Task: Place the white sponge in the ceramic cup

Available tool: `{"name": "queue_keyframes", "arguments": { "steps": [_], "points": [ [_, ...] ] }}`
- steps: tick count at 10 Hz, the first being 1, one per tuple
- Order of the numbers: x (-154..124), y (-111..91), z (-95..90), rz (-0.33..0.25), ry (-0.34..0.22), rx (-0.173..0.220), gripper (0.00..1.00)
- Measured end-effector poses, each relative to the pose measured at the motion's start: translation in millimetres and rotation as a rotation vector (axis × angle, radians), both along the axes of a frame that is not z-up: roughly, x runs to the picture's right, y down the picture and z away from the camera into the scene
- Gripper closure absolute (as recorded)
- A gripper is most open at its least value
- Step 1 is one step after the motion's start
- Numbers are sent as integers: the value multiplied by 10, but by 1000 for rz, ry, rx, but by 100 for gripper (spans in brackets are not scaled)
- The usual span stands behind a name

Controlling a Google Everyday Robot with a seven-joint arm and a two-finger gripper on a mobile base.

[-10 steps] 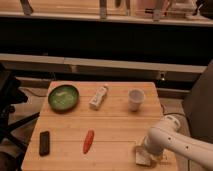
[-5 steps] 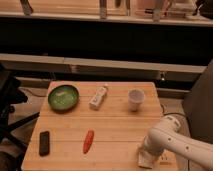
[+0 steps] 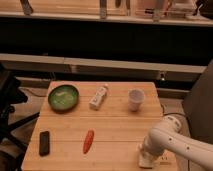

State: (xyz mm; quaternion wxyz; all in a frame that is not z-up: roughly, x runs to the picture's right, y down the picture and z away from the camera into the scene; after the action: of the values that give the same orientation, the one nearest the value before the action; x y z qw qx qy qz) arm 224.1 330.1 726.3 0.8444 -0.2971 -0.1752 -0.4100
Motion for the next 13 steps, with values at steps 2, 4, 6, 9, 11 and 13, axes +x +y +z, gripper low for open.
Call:
{"name": "queue_keyframes", "arguments": {
  "steps": [2, 4, 6, 9, 11, 13],
  "points": [
    [1, -78, -35, -2, -2, 3, 95],
    [17, -149, -52, -6, -3, 6, 95],
    [25, -241, -98, -1, 1, 12, 95],
    [43, -321, -117, 1, 7, 19, 89],
    [47, -391, -115, -1, 7, 26, 94],
    [66, -415, -135, -1, 12, 27, 92]
  ]
}}
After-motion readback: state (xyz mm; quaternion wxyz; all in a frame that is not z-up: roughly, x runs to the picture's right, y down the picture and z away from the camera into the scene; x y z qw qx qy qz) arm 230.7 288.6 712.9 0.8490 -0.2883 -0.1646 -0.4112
